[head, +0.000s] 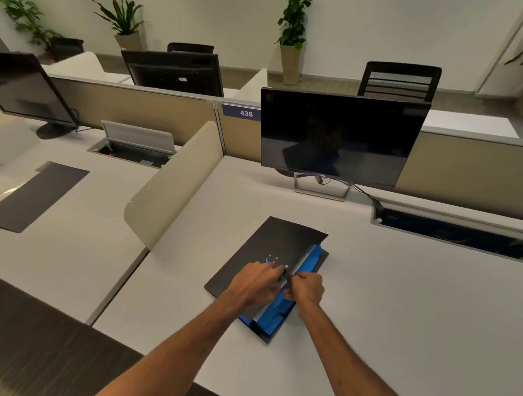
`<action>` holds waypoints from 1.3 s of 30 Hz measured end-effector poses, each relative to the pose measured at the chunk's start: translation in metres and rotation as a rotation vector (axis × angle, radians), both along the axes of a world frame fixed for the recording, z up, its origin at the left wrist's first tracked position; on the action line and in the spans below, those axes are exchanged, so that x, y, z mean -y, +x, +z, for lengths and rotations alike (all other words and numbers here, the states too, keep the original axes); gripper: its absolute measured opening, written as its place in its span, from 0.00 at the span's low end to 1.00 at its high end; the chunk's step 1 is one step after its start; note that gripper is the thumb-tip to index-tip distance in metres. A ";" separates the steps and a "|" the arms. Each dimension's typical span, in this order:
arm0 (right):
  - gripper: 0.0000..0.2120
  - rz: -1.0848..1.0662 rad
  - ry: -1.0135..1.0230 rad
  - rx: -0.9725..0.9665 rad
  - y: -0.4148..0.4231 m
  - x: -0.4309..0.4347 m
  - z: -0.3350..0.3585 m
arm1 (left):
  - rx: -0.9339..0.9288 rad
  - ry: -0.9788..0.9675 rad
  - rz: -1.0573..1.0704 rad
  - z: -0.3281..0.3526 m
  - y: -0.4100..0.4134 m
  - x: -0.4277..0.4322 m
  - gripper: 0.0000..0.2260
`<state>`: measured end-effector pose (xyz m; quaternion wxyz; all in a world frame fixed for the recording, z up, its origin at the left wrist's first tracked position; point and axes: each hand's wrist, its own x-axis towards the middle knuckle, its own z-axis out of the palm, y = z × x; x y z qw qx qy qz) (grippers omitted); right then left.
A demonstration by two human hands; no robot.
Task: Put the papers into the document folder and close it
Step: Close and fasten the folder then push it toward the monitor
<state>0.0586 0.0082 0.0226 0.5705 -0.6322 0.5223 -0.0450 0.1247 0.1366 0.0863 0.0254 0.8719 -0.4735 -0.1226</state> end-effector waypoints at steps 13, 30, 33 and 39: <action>0.10 0.369 -0.506 -0.182 -0.055 0.025 -0.020 | -0.089 0.005 0.267 -0.027 -0.017 0.014 0.22; 0.11 0.211 -0.495 0.062 -0.044 0.070 -0.028 | 0.006 0.168 0.086 -0.072 -0.032 0.044 0.34; 0.10 0.234 -0.517 0.104 -0.050 0.060 -0.039 | -0.020 0.227 0.043 -0.088 -0.024 0.028 0.38; 0.15 0.370 -0.624 0.115 -0.053 0.044 -0.052 | -0.064 0.113 0.048 -0.101 -0.017 0.012 0.38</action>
